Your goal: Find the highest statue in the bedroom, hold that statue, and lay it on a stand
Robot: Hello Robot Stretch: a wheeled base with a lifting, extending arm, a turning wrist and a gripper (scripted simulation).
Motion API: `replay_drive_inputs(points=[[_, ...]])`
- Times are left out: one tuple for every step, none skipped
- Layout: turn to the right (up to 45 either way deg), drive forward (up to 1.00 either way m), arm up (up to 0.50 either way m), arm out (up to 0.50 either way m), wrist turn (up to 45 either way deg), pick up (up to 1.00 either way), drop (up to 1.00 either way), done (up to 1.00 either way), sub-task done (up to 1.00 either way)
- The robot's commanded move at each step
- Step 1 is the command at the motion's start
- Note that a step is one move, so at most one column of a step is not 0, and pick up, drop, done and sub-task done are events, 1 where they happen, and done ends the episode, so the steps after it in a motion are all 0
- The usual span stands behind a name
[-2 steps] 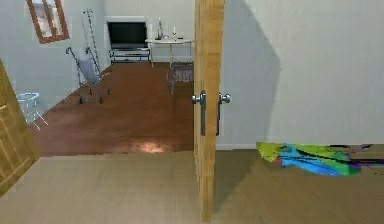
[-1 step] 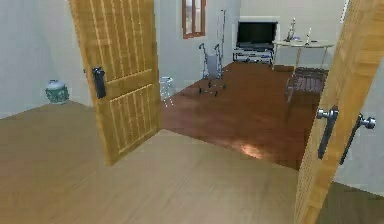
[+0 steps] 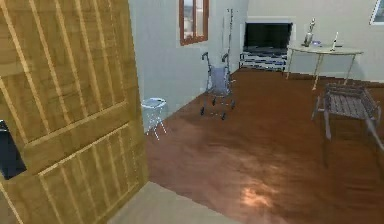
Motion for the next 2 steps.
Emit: replay_drive_inputs(points=[[6.0, 0.0, 0.0, 0.0, 0.0, 0.0, 0.0, 0.0, 0.0], [0.0, 1.0, 0.0, 0.0, 0.0, 0.0, 0.0, 0.0, 0.0]])
